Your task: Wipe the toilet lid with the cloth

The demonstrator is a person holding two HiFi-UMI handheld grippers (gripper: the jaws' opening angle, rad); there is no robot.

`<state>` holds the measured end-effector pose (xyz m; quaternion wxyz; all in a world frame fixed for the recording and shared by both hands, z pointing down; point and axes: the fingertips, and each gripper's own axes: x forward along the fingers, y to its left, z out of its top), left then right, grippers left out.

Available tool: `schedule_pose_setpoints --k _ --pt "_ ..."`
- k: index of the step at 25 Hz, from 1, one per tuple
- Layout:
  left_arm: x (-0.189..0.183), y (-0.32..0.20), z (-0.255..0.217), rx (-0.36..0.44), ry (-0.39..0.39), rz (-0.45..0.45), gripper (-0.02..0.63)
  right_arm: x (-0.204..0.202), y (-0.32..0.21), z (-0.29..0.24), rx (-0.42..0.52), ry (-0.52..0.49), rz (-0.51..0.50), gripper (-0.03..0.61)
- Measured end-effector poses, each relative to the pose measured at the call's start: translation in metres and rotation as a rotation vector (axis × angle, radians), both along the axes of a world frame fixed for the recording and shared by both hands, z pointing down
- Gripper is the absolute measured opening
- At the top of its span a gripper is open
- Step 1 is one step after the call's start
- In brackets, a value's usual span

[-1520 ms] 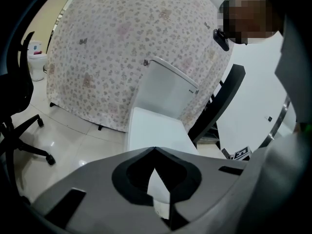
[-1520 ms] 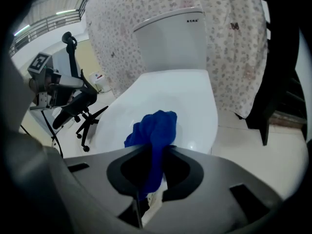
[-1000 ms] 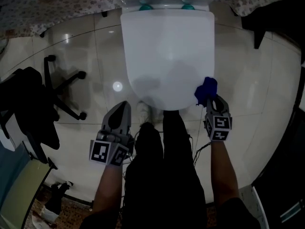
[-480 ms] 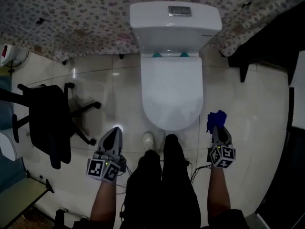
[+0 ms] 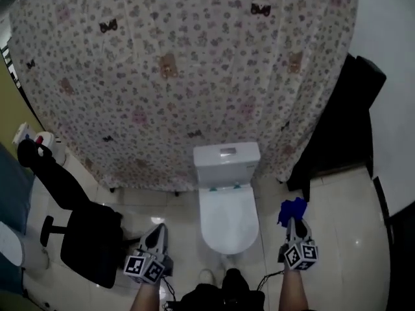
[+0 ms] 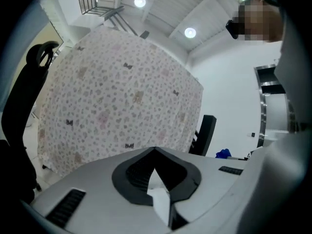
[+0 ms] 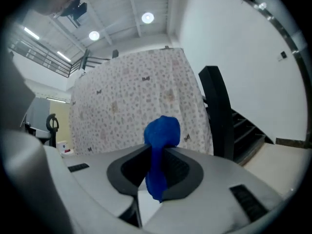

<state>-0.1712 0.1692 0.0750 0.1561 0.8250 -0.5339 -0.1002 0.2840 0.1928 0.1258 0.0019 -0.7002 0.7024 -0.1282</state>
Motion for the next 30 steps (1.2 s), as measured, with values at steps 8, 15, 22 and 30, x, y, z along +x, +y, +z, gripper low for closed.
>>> schedule_pose_setpoints --k 8,15,22,30 --pt "0.012 -0.012 -0.105 0.19 0.044 0.05 -0.008 0.011 0.007 -0.106 0.201 -0.036 0.02 0.058" --pt "0.044 -0.004 -0.1 0.22 0.041 0.071 -0.008 0.035 0.008 -0.128 0.269 -0.031 -0.036 0.058" --pt "0.056 0.048 -0.136 0.253 0.034 0.015 -0.008 0.038 0.044 -0.162 0.268 -0.026 -0.123 0.055" --pt "0.052 0.019 -0.135 0.243 0.023 -0.01 -0.008 0.05 0.017 -0.172 0.296 -0.041 -0.111 0.056"
